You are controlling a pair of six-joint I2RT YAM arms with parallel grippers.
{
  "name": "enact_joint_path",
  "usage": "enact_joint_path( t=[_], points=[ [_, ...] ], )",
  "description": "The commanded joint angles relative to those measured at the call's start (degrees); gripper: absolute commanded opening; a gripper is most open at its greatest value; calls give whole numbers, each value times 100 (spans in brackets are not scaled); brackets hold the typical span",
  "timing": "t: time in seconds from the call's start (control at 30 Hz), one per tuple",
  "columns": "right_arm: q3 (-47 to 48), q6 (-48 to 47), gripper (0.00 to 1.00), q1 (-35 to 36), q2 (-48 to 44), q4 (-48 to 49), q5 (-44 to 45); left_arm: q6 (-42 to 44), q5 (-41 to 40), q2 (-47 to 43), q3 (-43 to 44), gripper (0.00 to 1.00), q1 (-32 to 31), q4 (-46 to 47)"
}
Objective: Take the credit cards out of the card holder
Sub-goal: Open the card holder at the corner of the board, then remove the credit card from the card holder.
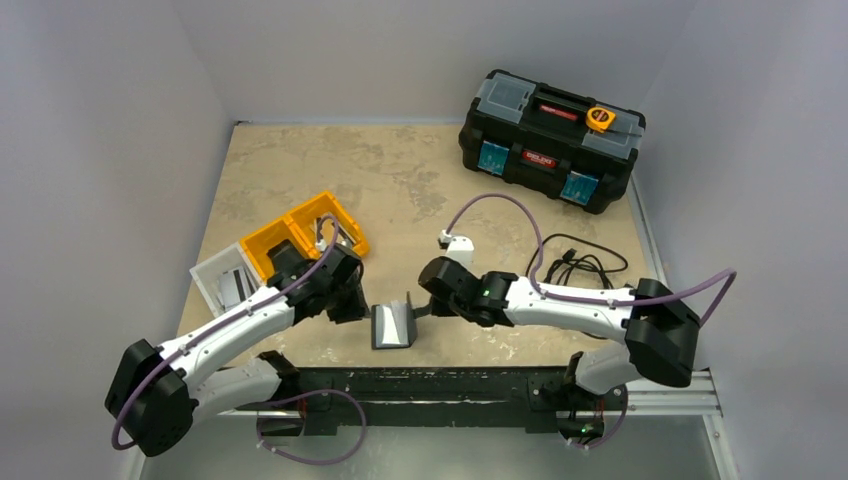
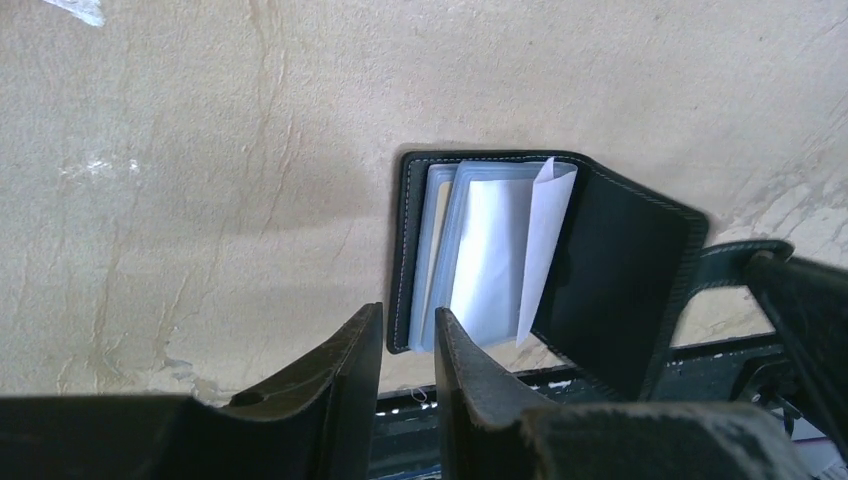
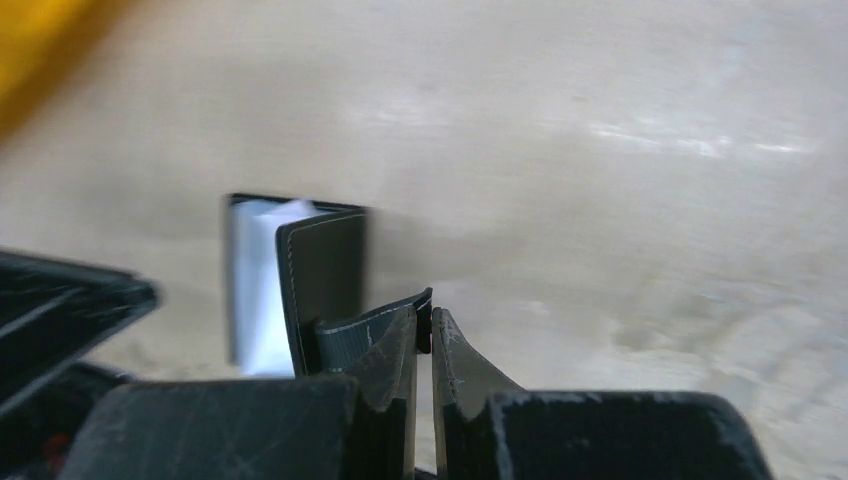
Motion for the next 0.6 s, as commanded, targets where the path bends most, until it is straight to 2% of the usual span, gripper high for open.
enact_joint_path(
  t=[0.0, 0.33, 0.57],
  points=[
    [-658, 128, 0, -449, -334, -311, 103, 155, 142, 171, -95, 24, 8, 387],
    [-1169, 186, 0, -636, 285, 136, -71, 124, 408, 761, -22, 19, -221, 773],
    [-1234, 165, 0, -638, 436, 338, -126, 57, 475, 816, -57, 21, -417, 888]
  ],
)
